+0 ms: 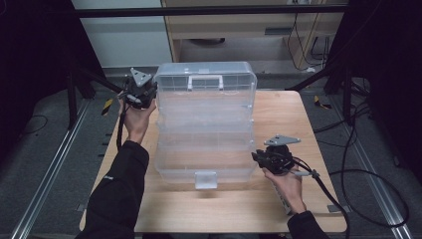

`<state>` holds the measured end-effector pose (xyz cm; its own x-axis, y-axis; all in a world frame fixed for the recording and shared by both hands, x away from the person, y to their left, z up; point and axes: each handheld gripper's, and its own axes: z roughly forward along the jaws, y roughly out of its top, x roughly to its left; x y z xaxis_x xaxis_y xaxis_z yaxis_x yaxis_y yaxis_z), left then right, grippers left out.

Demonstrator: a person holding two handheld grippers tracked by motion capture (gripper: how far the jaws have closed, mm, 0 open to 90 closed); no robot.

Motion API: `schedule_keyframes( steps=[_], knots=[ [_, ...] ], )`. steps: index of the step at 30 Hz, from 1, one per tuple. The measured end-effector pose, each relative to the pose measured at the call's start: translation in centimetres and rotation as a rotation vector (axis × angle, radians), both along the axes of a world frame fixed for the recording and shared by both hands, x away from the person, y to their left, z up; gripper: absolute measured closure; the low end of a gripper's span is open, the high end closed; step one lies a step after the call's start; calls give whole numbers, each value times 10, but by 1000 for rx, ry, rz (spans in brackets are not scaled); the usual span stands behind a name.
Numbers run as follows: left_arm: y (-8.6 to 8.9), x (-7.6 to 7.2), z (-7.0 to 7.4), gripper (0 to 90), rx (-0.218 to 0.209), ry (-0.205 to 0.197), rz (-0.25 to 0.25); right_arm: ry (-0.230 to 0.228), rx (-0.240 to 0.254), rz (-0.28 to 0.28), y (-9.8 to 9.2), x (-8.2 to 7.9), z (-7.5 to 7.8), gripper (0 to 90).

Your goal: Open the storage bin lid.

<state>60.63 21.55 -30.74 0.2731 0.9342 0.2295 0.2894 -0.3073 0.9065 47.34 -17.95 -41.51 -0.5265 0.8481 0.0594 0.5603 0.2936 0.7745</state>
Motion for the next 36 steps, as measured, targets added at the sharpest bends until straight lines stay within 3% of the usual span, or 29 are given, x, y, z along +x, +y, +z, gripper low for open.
schedule_keyframes(
  steps=[13,23,27,36],
  knots=[
    [0,9,-3,826,9,0,10,0,1,-3,0,0,0,748],
    [1,18,-2,823,-3,24,5,0,-1,-2,0,0,0,748],
    [-1,23,-6,823,16,-1,11,-1,0,-1,0,0,0,748],
    [0,33,-11,826,-5,26,37,-2,-6,-2,0,1,0,752]
  ],
)
